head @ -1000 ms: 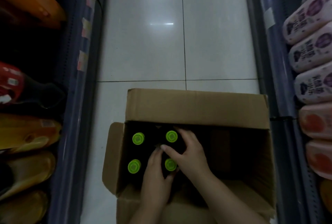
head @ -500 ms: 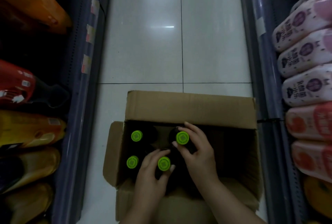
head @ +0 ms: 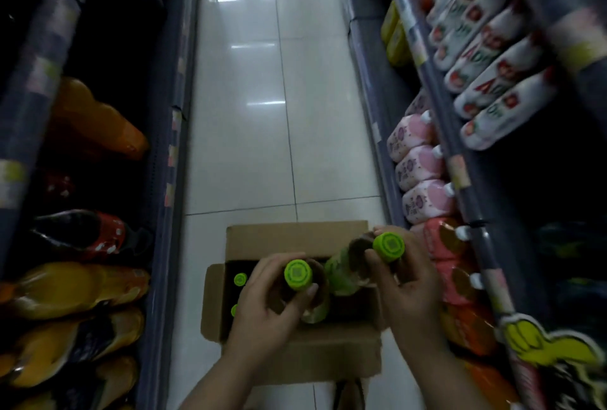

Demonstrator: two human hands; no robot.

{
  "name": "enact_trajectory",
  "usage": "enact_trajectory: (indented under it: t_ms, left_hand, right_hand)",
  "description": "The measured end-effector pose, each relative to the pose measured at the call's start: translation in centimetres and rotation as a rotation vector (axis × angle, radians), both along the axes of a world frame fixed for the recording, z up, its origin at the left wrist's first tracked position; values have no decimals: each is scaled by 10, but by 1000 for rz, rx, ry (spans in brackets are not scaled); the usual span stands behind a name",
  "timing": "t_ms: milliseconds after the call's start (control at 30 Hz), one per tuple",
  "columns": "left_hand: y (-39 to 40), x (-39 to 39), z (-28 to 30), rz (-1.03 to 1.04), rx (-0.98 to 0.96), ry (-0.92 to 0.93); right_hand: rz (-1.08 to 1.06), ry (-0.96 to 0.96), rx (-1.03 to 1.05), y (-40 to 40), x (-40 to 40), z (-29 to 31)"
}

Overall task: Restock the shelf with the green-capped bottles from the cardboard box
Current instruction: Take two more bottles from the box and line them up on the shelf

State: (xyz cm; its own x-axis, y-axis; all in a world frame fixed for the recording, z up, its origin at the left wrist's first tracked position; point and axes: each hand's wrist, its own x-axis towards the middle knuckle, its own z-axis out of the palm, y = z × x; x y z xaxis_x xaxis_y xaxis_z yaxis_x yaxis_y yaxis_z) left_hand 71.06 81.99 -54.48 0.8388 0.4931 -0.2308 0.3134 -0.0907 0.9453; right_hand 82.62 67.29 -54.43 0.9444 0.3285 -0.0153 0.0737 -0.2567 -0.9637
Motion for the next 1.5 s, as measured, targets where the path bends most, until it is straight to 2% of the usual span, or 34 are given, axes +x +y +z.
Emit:
enact_trajectory:
  t_ms: [167, 433, 567, 767, 967, 1167, 1500]
  left_hand:
    - [-11, 19, 116, -75, 77, -132]
    - [-39, 10, 302, -221, 25, -287]
    - [-56, -7, 384, -323, 28, -387]
    - [-93, -40, 482, -507, -118, -473]
    - [-157, -69, 545, -742, -154, -506]
    - [-254, -103, 584, -989, -235, -520]
    - [-430, -158, 598, -1335, -272, -564]
  right_hand:
    - [-53, -180, 34, -24, 2, 123]
    - [-152, -213, 112, -64, -41, 311]
    - [-217, -247, 150, -86, -77, 385]
    - [-354, -320, 226, -127, -141, 467]
    - [-512, -472, 152, -187, -212, 531]
    - [-709, -545, 108, -264, -286, 568]
    - [-1065, -584, 72, -421, -381, 579]
